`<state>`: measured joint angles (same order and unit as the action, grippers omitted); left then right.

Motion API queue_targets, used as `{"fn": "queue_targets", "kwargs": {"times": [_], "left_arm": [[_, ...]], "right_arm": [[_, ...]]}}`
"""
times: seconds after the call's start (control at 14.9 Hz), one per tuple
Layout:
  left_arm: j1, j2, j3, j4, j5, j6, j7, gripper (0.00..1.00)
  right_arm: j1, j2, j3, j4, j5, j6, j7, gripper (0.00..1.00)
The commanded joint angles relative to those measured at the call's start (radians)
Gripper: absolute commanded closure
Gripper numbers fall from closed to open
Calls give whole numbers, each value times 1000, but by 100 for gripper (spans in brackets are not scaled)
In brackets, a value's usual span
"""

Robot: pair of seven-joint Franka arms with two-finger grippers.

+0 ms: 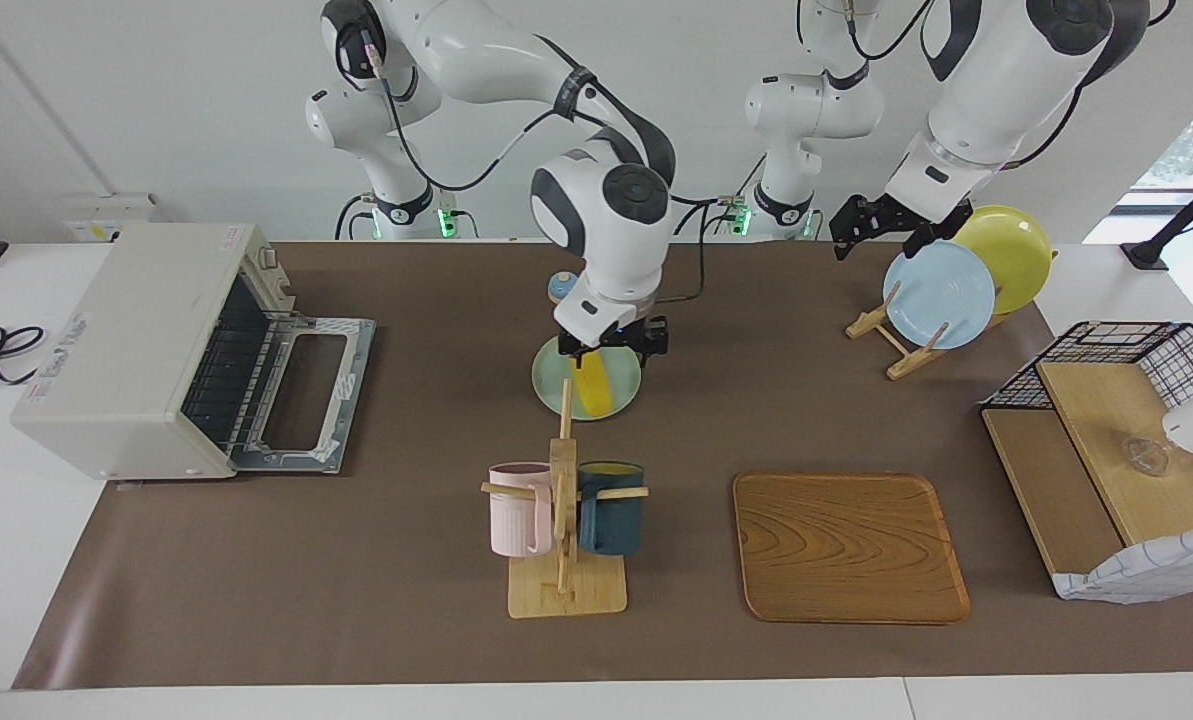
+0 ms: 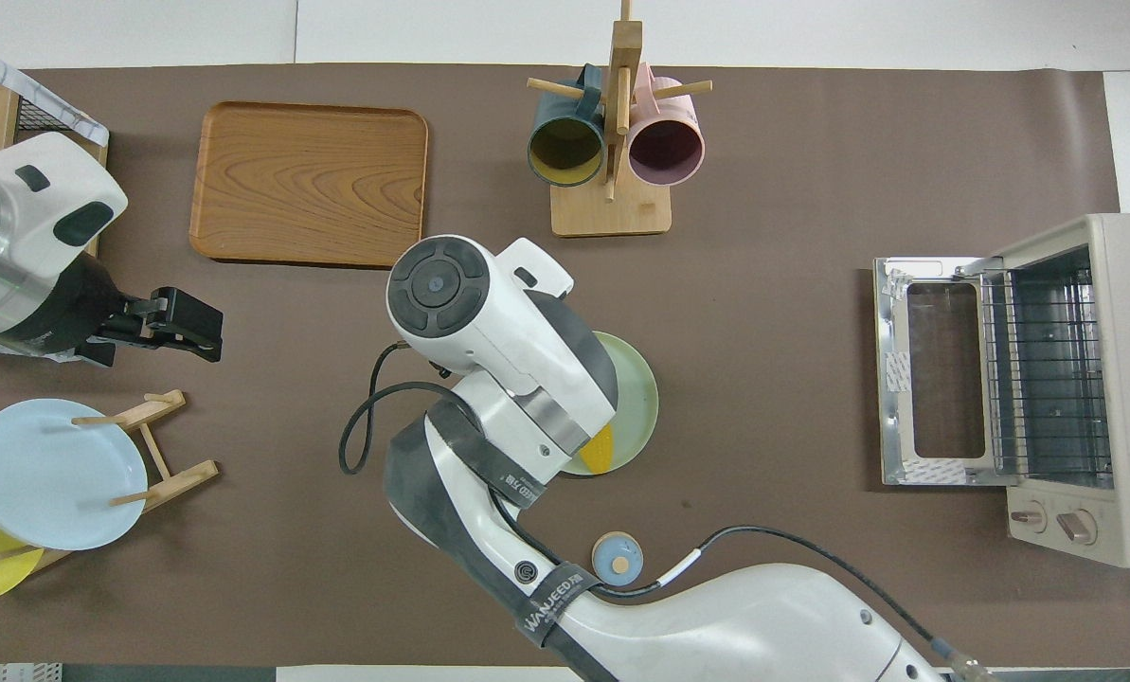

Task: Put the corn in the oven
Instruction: 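Grasp the plate rim with the right gripper and lift it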

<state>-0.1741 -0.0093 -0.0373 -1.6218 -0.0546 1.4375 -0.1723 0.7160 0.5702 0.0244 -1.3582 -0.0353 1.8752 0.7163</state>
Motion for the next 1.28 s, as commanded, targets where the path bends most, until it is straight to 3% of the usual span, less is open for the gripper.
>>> {"fn": "queue_targets", "kwargs": {"times": [0.0,0.4,0.81,1.21], "left_arm": [[22,6,-13,19,-18,15,5,0],[22,5,-13,19,-18,32,2,0],[22,-1,-13,16,-16,34,-3,0],[21,8,-16,20,-16,30,-6,0]], "right_arm": [[10,0,0,-25,-15,57,6,0],[39,-90,3,-300,-25,223,-30,0],[34,-115,3,-374,-45,249,-86,52],[39,-127,3,-415,-44,275,-84,55]]}}
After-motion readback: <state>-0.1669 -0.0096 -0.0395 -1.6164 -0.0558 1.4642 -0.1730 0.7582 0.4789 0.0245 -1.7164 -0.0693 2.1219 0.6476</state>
